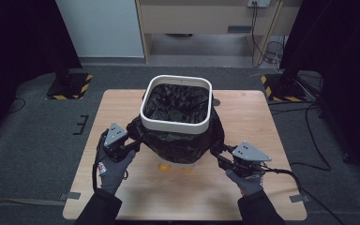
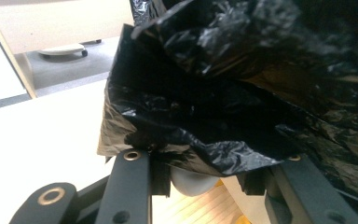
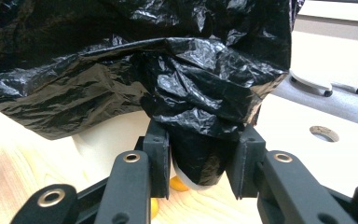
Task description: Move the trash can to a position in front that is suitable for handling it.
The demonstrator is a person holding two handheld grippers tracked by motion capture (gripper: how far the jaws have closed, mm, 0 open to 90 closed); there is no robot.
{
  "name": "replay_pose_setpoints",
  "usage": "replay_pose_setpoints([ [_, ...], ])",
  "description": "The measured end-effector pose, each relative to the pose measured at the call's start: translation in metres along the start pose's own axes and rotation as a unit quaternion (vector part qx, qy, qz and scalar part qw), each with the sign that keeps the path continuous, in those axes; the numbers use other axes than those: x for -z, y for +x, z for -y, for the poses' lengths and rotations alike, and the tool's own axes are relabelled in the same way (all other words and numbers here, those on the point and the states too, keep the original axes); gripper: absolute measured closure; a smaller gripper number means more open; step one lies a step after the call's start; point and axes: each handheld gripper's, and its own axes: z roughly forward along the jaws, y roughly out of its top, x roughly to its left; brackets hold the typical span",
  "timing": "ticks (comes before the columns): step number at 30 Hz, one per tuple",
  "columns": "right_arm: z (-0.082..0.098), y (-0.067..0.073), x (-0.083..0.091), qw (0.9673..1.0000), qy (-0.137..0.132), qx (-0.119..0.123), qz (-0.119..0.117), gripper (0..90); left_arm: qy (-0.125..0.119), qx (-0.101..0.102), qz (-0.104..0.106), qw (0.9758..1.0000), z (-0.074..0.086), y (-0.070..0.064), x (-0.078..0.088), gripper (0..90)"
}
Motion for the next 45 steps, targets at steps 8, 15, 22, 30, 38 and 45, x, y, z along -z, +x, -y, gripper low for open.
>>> replay_pose_setpoints([
  [8,0.001,-0.009,0.007,1.0,0.003,0.002,0.007,52.5,-0.004,-0.016,0.004,0.9999,0.008,-0.005,0.009,54.3],
  [15,0.006,-0.024,0.019,0.9999,0.007,-0.012,0.008,33.8,0.002,-0.017,0.001,0.9999,0.02,-0.006,0.018,45.9],
  [22,0.008,-0.035,0.025,0.9991,0.022,-0.022,0.03,18.4,0.024,-0.016,-0.016,0.9995,0.044,-0.006,0.025,41.6],
  [30,0.006,-0.045,0.031,0.9966,0.034,-0.023,0.071,15.2,0.074,-0.01,-0.027,0.9969,0.078,0.004,0.029,39.0],
  [38,0.003,-0.058,0.04,0.9938,0.029,-0.028,0.104,17.7,0.117,0.005,-0.047,0.992,0.099,0.022,0.022,38.8],
  [45,-0.008,-0.067,0.051,0.9953,0.015,-0.038,0.088,20.0,0.147,0.015,-0.047,0.9878,0.112,0.034,0.016,38.6],
])
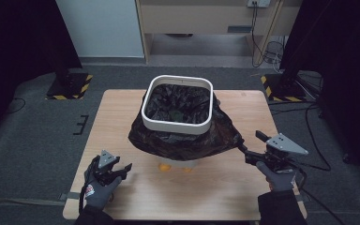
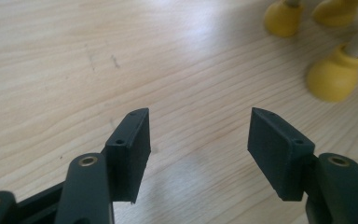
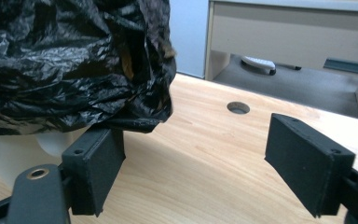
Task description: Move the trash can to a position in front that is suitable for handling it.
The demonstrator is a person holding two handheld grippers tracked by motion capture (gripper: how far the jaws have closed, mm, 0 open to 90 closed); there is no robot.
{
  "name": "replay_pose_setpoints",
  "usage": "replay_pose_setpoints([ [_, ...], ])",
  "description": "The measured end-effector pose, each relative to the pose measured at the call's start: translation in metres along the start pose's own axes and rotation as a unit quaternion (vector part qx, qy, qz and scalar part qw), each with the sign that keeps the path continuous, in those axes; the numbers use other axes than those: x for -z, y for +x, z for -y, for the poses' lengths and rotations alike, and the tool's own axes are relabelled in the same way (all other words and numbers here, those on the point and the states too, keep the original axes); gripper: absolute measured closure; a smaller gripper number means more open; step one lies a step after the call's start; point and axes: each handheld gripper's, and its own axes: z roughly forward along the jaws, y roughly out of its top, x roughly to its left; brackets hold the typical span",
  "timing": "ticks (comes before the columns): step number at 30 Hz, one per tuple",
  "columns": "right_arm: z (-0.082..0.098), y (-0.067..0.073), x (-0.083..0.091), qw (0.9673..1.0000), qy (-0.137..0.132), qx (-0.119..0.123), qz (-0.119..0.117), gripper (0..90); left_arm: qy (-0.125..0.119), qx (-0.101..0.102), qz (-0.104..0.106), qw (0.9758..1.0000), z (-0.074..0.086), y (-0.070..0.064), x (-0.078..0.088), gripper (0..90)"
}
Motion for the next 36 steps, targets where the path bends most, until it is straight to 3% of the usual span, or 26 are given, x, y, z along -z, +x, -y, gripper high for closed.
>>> replay_pose_setpoints([
  [9,-0.004,-0.001,0.014,0.9995,-0.001,0.005,-0.031,15.0,0.03,0.001,-0.001,0.9995,0.008,0.004,-0.011,37.3],
  [13,0.004,-0.006,0.013,0.9994,0.019,0.0,-0.027,18.1,0.039,-0.005,-0.002,0.9992,0.01,0.004,-0.014,36.2],
  [19,0.008,-0.013,0.006,0.9995,0.033,-0.004,0.002,21.6,0.055,-0.015,0.0,0.9984,0.011,0.003,-0.021,33.8],
  [26,0.009,-0.015,-0.002,0.9989,0.034,-0.004,0.031,28.5,0.049,-0.008,0.001,0.9988,0.012,0.003,-0.023,31.7],
  [29,0.008,-0.018,-0.004,0.9991,0.023,-0.018,0.032,30.0,0.048,-0.009,0.002,0.9988,0.012,0.003,-0.023,31.1],
  [30,0.008,-0.02,-0.003,0.9991,0.027,-0.028,0.017,31.3,0.048,-0.009,0.002,0.9988,0.012,0.003,-0.023,31.1],
  [32,0.007,-0.021,-0.004,0.9991,0.02,-0.033,0.017,31.0,0.048,-0.009,0.002,0.9988,0.012,0.003,-0.023,31.0],
  [34,0.005,-0.023,-0.004,0.9988,0.032,-0.034,0.013,27.2,0.048,-0.01,0.002,0.9988,0.012,0.003,-0.023,30.8],
  [36,0.004,-0.024,-0.004,0.9986,0.027,-0.042,0.02,23.8,0.048,-0.01,0.002,0.9988,0.012,0.003,-0.023,30.6],
])
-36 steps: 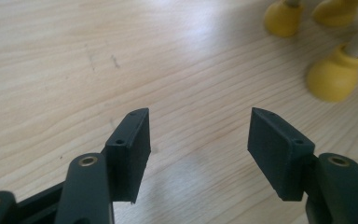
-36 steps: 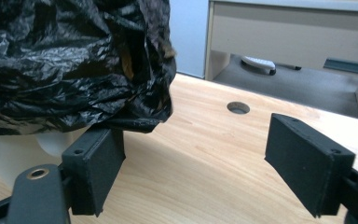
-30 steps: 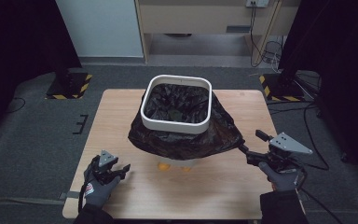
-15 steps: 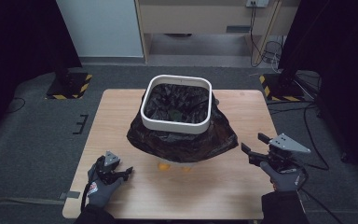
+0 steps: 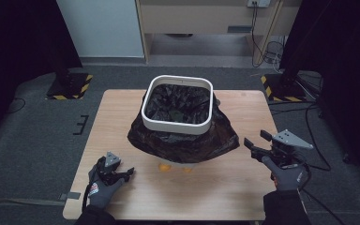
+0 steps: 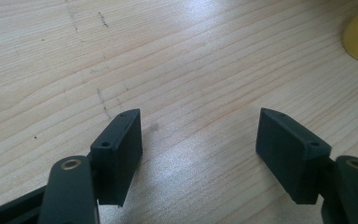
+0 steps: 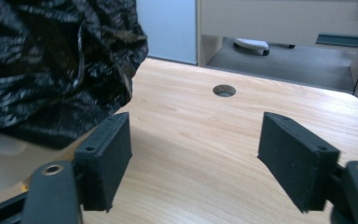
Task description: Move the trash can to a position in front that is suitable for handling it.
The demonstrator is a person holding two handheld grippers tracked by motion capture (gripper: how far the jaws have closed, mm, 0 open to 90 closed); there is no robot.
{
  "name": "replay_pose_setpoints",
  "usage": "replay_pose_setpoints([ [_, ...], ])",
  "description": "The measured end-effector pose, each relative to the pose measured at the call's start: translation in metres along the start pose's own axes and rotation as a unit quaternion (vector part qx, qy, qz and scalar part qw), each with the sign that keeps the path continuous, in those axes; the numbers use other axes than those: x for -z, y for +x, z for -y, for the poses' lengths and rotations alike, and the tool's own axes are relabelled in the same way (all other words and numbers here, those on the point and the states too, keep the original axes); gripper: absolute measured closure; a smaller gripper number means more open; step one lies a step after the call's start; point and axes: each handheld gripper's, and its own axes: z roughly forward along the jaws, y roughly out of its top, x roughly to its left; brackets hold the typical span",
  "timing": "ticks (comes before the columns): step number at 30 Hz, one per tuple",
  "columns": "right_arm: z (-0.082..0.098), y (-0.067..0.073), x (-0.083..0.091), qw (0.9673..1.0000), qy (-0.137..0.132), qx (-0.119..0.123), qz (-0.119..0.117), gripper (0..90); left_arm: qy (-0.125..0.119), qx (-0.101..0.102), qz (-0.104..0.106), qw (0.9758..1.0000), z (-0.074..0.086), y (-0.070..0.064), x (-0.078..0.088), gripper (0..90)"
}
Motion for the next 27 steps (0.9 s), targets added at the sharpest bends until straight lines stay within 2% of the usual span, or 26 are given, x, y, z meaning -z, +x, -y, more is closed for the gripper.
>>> replay_pose_setpoints([
  [2,-0.001,-0.001,0.0,1.0,-0.004,-0.005,0.0,22.4,0.0,0.0,0.0,1.0,0.0,0.0,0.0,30.6],
  [4,-0.003,-0.004,0.0,0.9998,-0.012,-0.016,0.003,15.0,0.0,0.0,0.0,1.0,0.0,0.0,0.0,30.3],
  [6,-0.005,-0.005,0.0,0.9998,-0.012,-0.016,0.004,13.7,-0.002,0.0,0.0,1.0,0.0,0.0,0.0,30.1],
  [8,-0.007,-0.006,0.001,0.9996,-0.022,-0.017,0.001,7.6,-0.003,0.0,0.001,1.0,0.0,0.0,-0.001,29.5],
  [11,-0.011,-0.007,0.002,0.999,-0.035,-0.027,-0.002,6.2,-0.005,-0.001,0.002,1.0,0.0,0.0,-0.002,28.1],
  [13,-0.014,-0.008,0.001,0.9993,-0.03,-0.022,0.004,7.2,-0.006,-0.002,0.003,1.0,0.0,0.0,-0.002,27.2],
  [14,-0.015,-0.007,0.0,0.9993,-0.031,-0.019,0.005,10.6,-0.007,-0.002,0.003,1.0,0.0,-0.001,-0.003,26.5],
  [15,-0.019,-0.006,-0.002,0.9993,-0.032,-0.016,-0.007,15.4,-0.009,-0.002,0.004,1.0,0.0,-0.001,-0.003,24.5],
  [17,-0.02,-0.004,-0.002,0.9994,-0.031,-0.012,0.0,16.4,-0.01,-0.004,0.006,0.9999,0.001,-0.002,-0.004,22.9],
  [18,-0.024,-0.002,-0.004,0.9994,-0.033,-0.004,0.0,19.8,-0.01,-0.006,0.008,0.9999,0.0,-0.003,-0.005,19.4],
  [22,-0.029,0.0,-0.006,0.9991,-0.041,0.001,0.008,19.9,-0.008,-0.006,0.009,0.9999,0.0,-0.003,-0.006,16.7],
  [27,-0.046,0.001,-0.006,0.9978,-0.064,-0.004,0.013,18.9,-0.003,-0.007,0.01,0.9999,-0.002,-0.005,-0.009,9.1],
])
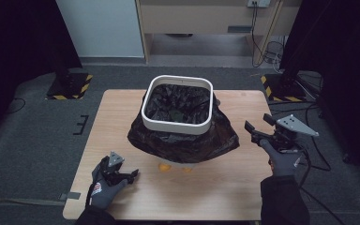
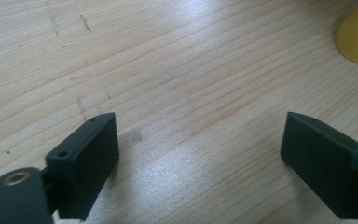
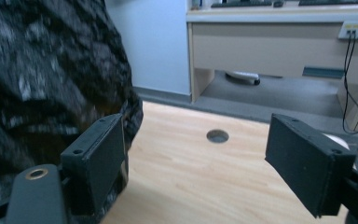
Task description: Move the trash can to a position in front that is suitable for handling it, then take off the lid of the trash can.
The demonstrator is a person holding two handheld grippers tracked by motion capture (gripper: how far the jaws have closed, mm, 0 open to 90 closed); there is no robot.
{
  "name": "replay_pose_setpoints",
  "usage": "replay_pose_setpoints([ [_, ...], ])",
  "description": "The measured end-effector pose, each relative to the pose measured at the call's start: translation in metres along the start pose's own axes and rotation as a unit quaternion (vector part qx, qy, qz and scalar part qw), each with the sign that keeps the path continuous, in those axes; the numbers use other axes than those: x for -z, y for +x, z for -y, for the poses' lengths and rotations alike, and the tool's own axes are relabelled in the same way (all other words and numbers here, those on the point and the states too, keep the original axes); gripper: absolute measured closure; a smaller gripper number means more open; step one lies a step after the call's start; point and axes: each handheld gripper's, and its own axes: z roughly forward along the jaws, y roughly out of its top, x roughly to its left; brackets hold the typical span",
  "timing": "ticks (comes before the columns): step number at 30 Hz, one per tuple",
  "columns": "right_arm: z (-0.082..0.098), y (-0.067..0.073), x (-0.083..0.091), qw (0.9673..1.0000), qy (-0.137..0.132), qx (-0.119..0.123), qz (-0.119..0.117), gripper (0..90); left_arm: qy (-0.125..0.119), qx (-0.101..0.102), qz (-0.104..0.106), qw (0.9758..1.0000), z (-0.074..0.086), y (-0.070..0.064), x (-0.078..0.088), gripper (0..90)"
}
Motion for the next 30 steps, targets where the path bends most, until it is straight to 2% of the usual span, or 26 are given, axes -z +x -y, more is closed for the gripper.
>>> replay_pose_setpoints([
  [7,-0.019,0.003,-0.005,0.9999,-0.015,0.0,0.001,16.5,0.007,0.002,-0.001,1.0,-0.001,-0.003,-0.002,4.5],
  [17,-0.035,0.008,-0.011,0.9998,-0.02,0.003,-0.003,16.4,0.01,0.001,-0.001,0.9999,-0.002,-0.004,-0.003,2.9],
  [30,-0.069,0.018,-0.018,0.999,-0.04,0.013,-0.013,16.3,0.015,0.0,-0.001,0.9999,-0.003,-0.004,-0.004,0.6],
])
